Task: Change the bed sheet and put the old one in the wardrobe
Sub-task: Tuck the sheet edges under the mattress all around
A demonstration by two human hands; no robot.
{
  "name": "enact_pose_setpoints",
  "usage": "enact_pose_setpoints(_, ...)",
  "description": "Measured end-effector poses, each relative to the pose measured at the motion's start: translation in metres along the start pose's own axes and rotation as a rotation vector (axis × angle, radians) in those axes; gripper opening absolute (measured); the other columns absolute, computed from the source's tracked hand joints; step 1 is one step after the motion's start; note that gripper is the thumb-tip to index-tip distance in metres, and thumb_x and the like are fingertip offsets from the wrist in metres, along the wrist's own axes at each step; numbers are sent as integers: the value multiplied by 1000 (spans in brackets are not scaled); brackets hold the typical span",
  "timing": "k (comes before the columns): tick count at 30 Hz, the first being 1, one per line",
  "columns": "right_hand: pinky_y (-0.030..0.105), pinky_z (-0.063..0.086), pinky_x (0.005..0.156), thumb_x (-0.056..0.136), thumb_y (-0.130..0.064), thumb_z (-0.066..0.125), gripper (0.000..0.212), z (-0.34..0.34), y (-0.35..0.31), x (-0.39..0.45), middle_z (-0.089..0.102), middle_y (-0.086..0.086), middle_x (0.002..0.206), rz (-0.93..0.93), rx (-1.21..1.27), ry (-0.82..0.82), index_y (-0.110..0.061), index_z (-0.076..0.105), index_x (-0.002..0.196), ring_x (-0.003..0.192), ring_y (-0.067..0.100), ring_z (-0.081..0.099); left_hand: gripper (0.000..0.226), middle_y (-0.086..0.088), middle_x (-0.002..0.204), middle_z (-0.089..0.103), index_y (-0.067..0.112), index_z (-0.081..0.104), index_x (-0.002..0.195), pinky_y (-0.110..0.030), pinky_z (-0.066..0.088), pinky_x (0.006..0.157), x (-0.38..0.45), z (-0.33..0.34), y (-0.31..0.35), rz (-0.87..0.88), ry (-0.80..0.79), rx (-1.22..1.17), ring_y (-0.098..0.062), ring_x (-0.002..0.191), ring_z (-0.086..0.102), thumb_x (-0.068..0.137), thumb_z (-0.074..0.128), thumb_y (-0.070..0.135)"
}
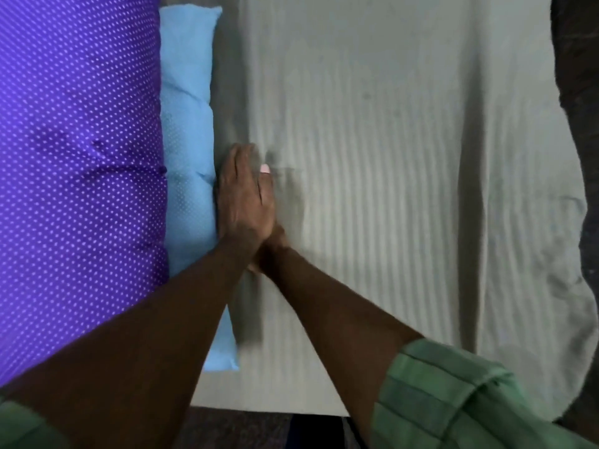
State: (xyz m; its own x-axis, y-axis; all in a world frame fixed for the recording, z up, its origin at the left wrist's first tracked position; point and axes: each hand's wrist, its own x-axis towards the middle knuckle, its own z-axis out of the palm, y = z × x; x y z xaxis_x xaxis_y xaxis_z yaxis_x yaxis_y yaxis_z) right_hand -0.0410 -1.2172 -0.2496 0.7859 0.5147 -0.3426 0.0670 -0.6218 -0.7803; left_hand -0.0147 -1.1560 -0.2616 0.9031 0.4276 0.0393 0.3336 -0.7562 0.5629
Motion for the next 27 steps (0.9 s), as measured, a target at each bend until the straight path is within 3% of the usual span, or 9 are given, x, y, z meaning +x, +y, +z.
enact_pose_setpoints(2, 30, 20, 125, 108, -34, 39, 55, -22, 11, 23, 38, 16, 160, -176, -346, -55, -7, 36, 155, 144, 32, 37, 55, -14, 155, 46, 7, 48, 147, -42, 30, 122, 18, 4, -14, 58, -28, 0, -28, 146, 41, 104, 34, 38)
enact_pose_setpoints(3, 45, 21, 125, 105, -40, 36, 60, -34, 32, 39, 34, 14, 163, -192, -449, 97, -12, 31, 158, 148, 34, 32, 56, -18, 154, 46, 4, 48, 147, -42, 29, 123, 25, 8, -20, 73, -23, 6, -31, 145, 41, 104, 34, 37)
enact_pose_setpoints(8, 55, 13, 125, 101, -49, 34, 69, -103, 128, 65, 26, 9, 169, 510, -568, 864, -14, 31, 161, 157, 31, 19, 59, -19, 152, 48, 2, 49, 146, -41, 28, 123, 42, 29, -33, 38, -34, 21, -33, 144, 41, 105, 31, 40)
enact_pose_setpoints(10, 57, 13, 125, 104, -42, 35, 66, -116, 136, 62, 26, 14, 168, 568, -589, 908, -7, 32, 160, 157, 33, 19, 60, -18, 152, 49, 2, 50, 146, -41, 28, 123, 46, 32, -36, 47, -37, 3, -32, 144, 42, 104, 30, 41)
enact_pose_setpoints(12, 58, 15, 125, 105, -34, 34, 61, -101, 115, 77, 28, 19, 166, 386, -576, 855, -2, 34, 158, 155, 37, 23, 61, -18, 153, 49, 2, 50, 146, -43, 29, 122, 56, 33, -34, 58, -18, -17, -32, 144, 42, 105, 30, 42)
enact_pose_setpoints(15, 46, 19, 125, 108, -36, 24, 60, -49, 57, 102, 29, 16, 166, -46, -468, 429, -5, 35, 158, 155, 33, 26, 61, -15, 154, 48, 5, 48, 149, -43, 28, 122, 70, 36, -22, 15, 42, -51, -30, 145, 41, 104, 31, 43)
enact_pose_setpoints(18, 25, 38, 111, 111, -30, 24, 54, -19, 25, 118, 36, 14, 163, -40, -102, 160, -3, 34, 157, 150, 26, 37, 63, -13, 158, 44, 7, 44, 152, -40, 23, 125, 86, 36, -24, -78, 62, -68, -26, 149, 36, 103, 31, 45)
enact_pose_setpoints(21, 45, 25, 124, 99, -44, 16, 71, -45, 41, 143, 29, 11, 168, -264, -537, 93, -13, 31, 161, 155, 26, 25, 67, -15, 159, 42, 6, 44, 152, -36, 19, 126, 100, 38, -37, -143, 42, -13, -27, 150, 34, 102, 31, 48)
enact_pose_setpoints(27, 54, 16, 125, 102, -53, 27, 71, -152, 135, 150, 23, 9, 170, 368, -711, 745, -14, 27, 162, 157, 31, 19, 78, -12, 167, 28, 10, 35, 157, -41, 16, 128, 112, 48, -35, -134, -42, -56, -24, 156, 21, 97, 21, 57)
